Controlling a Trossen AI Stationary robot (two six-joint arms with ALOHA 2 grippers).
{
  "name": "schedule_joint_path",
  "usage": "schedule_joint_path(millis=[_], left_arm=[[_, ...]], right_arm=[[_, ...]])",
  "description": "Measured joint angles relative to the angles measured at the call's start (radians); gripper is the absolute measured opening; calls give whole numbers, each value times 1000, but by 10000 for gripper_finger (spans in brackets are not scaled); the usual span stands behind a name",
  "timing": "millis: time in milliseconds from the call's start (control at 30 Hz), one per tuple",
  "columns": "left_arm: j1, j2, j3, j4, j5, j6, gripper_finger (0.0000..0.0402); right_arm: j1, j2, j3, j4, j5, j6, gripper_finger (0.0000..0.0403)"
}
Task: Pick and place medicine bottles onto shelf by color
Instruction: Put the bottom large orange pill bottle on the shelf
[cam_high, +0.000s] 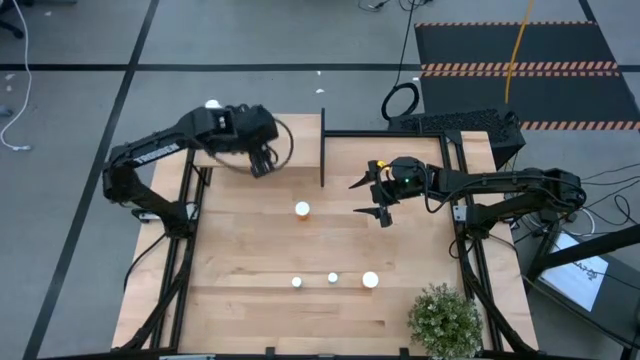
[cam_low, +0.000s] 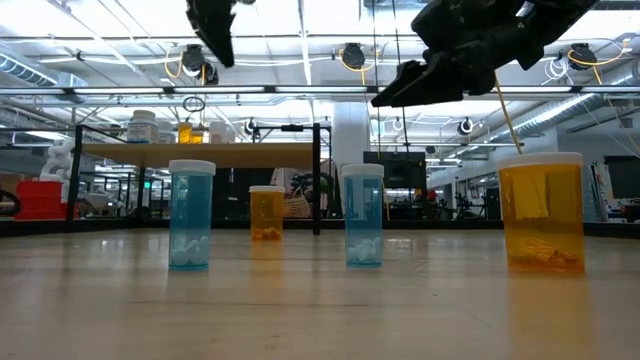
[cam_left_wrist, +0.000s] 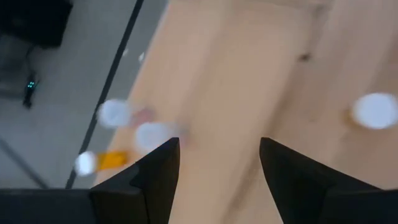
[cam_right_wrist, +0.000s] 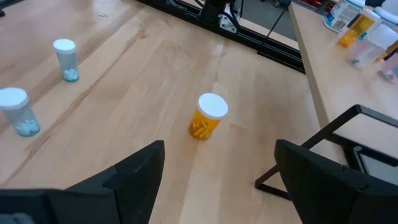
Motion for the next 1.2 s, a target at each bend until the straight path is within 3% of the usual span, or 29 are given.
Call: schedule_joint_path(millis=[233, 500, 667, 900, 1200], left_arm=[[-221, -3, -5, 43, -88, -104, 223], [-405, -14, -169, 320, -149, -124, 223], [-454, -11, -312, 524, -147, -103, 223], [-481, -12, -479, 718, -147, -134, 223], [-484, -18, -534, 772, -129, -145, 223]], right_arm=[[6, 0, 0, -2, 1, 143, 297], [55, 0, 0, -26, 3, 311, 297], [107, 0, 0, -27, 20, 385, 297], [156, 0, 0, -10, 202, 404, 297], [167, 0, 0, 31, 239, 477, 297]])
